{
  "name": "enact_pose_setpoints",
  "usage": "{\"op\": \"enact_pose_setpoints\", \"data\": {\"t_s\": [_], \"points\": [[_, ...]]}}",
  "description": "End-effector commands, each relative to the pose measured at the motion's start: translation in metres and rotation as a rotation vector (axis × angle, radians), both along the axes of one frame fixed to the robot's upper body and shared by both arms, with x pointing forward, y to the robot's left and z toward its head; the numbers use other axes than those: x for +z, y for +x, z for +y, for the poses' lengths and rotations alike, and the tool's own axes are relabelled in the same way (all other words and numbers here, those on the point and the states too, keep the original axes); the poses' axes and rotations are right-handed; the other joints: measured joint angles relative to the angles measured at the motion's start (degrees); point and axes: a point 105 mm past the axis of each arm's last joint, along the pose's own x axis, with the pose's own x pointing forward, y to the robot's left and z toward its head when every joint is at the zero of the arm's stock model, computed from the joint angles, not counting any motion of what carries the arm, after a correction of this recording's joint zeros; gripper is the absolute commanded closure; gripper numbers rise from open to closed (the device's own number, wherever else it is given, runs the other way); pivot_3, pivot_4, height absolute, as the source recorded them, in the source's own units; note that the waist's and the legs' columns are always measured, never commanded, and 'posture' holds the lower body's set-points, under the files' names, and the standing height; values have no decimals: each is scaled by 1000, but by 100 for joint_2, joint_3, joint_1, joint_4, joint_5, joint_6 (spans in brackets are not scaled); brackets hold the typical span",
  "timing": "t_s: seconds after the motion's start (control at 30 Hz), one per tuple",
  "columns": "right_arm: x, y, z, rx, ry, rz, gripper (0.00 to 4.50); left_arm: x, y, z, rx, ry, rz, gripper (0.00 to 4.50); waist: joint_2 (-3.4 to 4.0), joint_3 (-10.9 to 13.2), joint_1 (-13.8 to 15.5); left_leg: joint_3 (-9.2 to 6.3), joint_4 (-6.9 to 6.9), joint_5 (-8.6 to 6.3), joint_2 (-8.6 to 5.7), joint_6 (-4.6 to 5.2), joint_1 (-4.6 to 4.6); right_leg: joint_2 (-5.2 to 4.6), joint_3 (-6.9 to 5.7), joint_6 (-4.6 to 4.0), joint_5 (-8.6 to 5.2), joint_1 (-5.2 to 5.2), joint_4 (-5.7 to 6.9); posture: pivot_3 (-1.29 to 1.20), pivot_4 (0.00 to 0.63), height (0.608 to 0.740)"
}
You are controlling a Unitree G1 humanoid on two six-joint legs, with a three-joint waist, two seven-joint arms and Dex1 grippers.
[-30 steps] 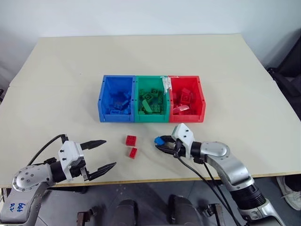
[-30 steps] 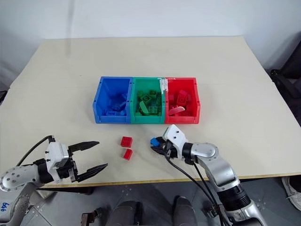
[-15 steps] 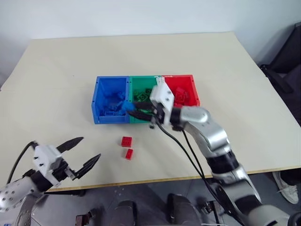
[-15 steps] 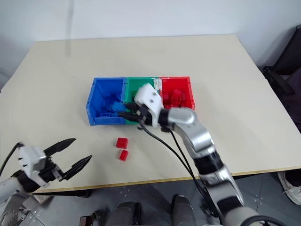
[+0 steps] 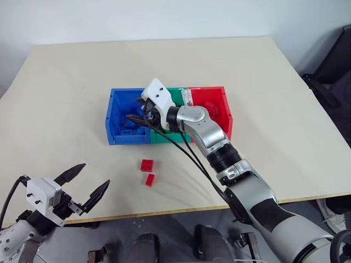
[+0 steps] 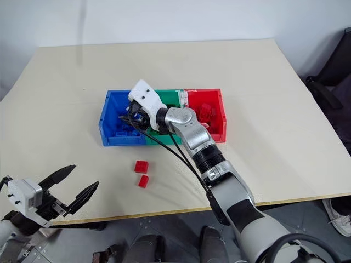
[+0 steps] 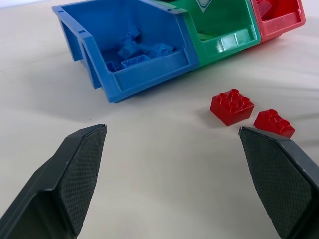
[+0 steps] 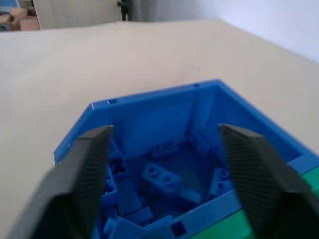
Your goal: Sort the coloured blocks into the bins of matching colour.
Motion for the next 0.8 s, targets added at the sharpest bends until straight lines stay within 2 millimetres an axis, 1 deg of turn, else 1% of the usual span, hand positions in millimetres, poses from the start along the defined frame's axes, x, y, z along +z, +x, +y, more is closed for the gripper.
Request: {"op": "enact_pose_setpoints", "data": {"t_s": [0.03, 0.07, 0.13, 0.2, 0.23, 0.27, 0.3, 0.33, 0.4, 0.47, 0.53, 0.63, 0.7, 0.73, 0.8], "points": [[13, -30, -30, 194, 44, -109, 44, 4, 4, -5, -48, 23, -9, 0, -5, -3, 44, -2, 1, -3, -1, 4, 0, 0, -1, 0, 0, 2, 0, 0, 150, 740], [9, -39, -41, 247, 35, -114, 44, 4, 6, -5, -58, 27, -7, 0, -11, -7, 74, 0, 4, -6, -1, 6, 0, -1, -1, 0, 0, 2, -1, 0, 150, 740], [-3, -46, -63, 276, 14, -102, 44, 5, 10, -1, -68, 37, -5, 0, -18, -11, 54, -1, 9, -13, -4, 15, -1, -2, -3, 1, 1, 9, -4, 0, 150, 740], [-27, -59, -105, 305, -26, -46, 44, 4, 14, 6, -95, 51, 25, 0, -21, -12, 58, 13, 10, -16, -5, 19, 1, -5, -2, 5, 3, 8, -9, 0, 150, 740], [-35, -65, -117, 322, -42, -22, 44, 4, 15, 9, -106, 55, 39, 0, -22, -13, 78, 11, 11, -17, -2, 18, 1, -3, -7, 5, 3, 8, -9, 0, 150, 740], [-43, -71, -134, 318, -58, -10, 44, 0, 15, 12, -130, 81, 69, 0, -22, -13, 65, 12, 8, -17, -3, 18, 2, -3, -10, 5, 3, 9, -11, 0, 150, 740], [-50, -73, -148, 293, -78, -12, 44, -4, 14, 16, -141, 106, 90, 0, -21, -12, 58, 19, 7, -18, -2, 19, 5, -3, -10, 5, 3, 9, -15, 0, 150, 740], [-53, -75, -156, 275, -92, -17, 44, -6, 14, 19, -149, 124, 103, 0, -21, -12, 27, 25, 5, -19, -3, 22, 8, -4, -8, 5, 3, 8, -16, 0, 150, 740], [-66, -83, -179, 251, -144, -14, 44, -8, 16, 26, -163, 152, 110, 0, -20, -12, 12, 48, 1, -22, 4, 18, 21, -4, -7, 5, 3, 7, -19, 0, 150, 740], [-72, -93, -197, 240, -155, 15, 44, -6, 20, 23, -222, 183, 117, 0, -20, -12, 39, 48, 0, -23, 10, 15, 25, 3, -9, 5, 2, 7, -18, 0, 150, 740], [-76, -98, -206, 224, -181, 24, 44, -3, 24, 17, -284, 205, 115, 0, -20, -12, 60, 47, 4, -23, 12, 13, 23, 4, -9, 4, 2, 8, -16, 0, 150, 740], [-74, -99, -211, 176, -157, 47, 44, 8, 35, -5, -386, 194, 90, 0, -20, -12, 67, 47, 15, -24, 10, 14, 23, 0, -5, 9, 5, 11, -15, 0, 150, 740], [-74, -101, -214, 151, -150, 56, 44, 10, 45, -28, -484, 212, 87, 0, -20, -12, 93, 44, 22, -24, 11, 13, 23, 0, -5, 9, 6, 12, -9, 0, 150, 740], [-75, -103, -214, 141, -153, 62, 44, 9, 49, -39, -538, 222, 99, 0, -20, -12, 154, 41, 26, -24, 10, 13, 22, 0, -6, 8, 6, 13, -7, 0, 150, 740], [-76, -107, -215, 135, -157, 76, 44, 3, 57, -58, -628, 273, 136, 0, -20, -12, 197, 40, 39, -27, 9, 11, 18, 1, -6, 9, 7, 13, -4, 0, 150, 740]]}}
